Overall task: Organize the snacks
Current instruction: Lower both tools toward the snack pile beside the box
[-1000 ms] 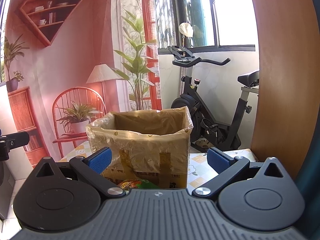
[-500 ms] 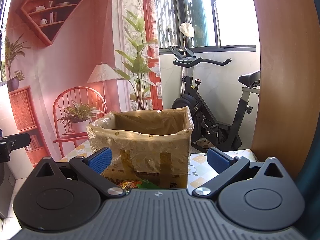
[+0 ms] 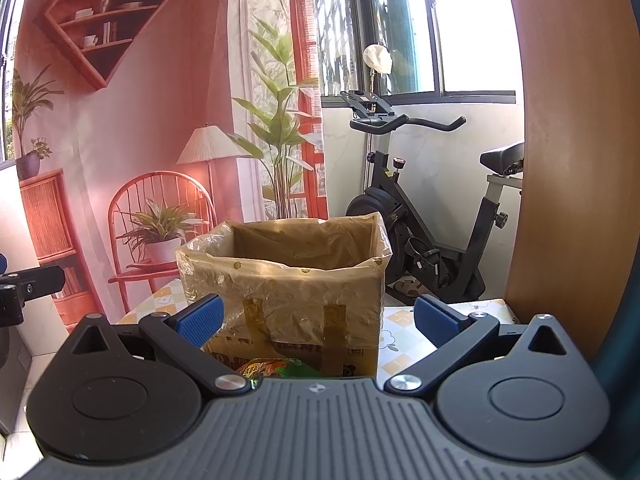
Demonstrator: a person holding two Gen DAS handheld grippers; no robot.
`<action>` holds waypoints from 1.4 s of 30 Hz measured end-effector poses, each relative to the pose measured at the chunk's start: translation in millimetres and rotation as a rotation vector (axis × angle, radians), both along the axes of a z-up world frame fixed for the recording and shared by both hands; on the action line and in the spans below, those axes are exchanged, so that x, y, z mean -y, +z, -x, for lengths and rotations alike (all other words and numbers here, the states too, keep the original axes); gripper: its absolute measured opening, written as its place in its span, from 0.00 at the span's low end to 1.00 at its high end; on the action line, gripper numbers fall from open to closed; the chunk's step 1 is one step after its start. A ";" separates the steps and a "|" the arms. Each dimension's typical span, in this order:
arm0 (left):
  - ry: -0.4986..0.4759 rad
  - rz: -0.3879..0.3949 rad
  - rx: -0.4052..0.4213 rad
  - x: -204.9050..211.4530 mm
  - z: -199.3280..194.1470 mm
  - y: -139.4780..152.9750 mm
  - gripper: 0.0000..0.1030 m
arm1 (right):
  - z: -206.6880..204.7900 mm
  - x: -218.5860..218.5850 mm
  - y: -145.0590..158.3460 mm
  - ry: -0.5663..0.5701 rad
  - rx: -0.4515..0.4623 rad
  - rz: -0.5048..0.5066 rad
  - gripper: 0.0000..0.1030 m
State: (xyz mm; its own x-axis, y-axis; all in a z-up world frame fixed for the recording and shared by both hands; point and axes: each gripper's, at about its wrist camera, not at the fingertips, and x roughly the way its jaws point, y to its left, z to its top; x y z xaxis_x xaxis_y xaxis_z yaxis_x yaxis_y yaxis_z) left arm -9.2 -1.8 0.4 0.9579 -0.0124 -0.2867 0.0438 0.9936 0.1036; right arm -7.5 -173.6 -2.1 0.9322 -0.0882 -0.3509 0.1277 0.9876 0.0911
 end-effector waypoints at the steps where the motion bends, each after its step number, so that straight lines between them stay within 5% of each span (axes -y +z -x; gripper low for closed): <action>1: 0.001 0.000 0.000 0.0 0.0 -0.1 1.00 | -0.2 0.1 0.0 0.000 0.000 -0.001 1.00; 9: 0.008 -0.003 -0.004 -1.1 -3.0 -2.7 1.00 | -0.8 -1.0 -1.4 -0.001 -0.002 -0.001 1.00; 16: -0.018 0.136 -0.055 -27.7 -19.0 -18.6 1.00 | -0.3 -1.0 -13.8 0.005 0.020 -0.013 1.00; 21: 0.009 0.163 -0.101 -44.0 -34.2 -41.9 1.00 | -6.5 7.1 -40.3 0.003 0.005 -0.039 1.00; 30: -0.034 0.175 -0.185 -42.0 -53.0 -93.6 0.99 | -17.4 10.0 -110.7 0.016 -0.160 0.037 1.00; 42: -0.062 0.107 -0.226 -20.4 -72.6 -141.2 0.99 | -37.1 30.1 -185.7 -0.039 -0.355 -0.100 0.97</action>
State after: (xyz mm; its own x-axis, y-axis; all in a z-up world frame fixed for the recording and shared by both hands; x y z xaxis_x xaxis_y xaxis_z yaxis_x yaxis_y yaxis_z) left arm 63.4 18.6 -140.9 0.8661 -0.1111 -0.4873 0.1156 0.9931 -0.0209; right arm 29.6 -203.7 -187.9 0.7477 -0.0702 -0.6604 0.2062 0.9698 0.1304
